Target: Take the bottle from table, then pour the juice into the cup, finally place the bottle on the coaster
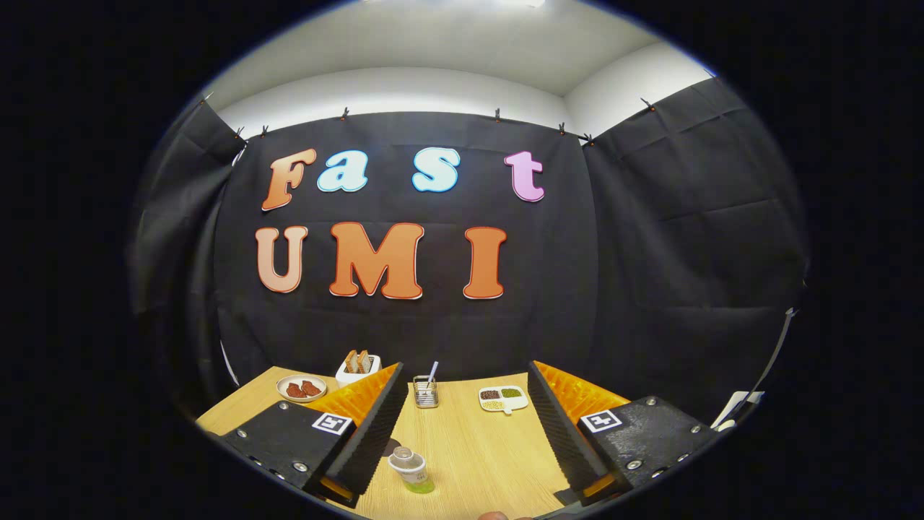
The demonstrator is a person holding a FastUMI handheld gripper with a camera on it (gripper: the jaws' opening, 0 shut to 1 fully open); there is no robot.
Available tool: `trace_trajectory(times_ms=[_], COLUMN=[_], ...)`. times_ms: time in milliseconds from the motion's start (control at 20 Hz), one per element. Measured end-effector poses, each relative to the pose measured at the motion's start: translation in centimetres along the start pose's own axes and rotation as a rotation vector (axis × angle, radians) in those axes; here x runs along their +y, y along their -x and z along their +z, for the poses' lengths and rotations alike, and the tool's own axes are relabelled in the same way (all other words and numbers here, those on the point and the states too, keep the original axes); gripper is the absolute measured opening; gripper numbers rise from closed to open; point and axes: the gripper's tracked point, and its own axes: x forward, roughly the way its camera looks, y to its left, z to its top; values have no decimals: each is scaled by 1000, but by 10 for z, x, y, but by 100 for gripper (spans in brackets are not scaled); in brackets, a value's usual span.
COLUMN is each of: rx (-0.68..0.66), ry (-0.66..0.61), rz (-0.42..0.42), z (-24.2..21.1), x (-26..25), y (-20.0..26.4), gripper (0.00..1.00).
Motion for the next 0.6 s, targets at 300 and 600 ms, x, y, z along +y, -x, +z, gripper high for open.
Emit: trace_trajectory(times_ms=[300,600], rx=[24,89], ry=[-5,-46], rz=[33,112], z=[-18,-65], x=[16,51], y=[-7,-20], gripper=[99,99])
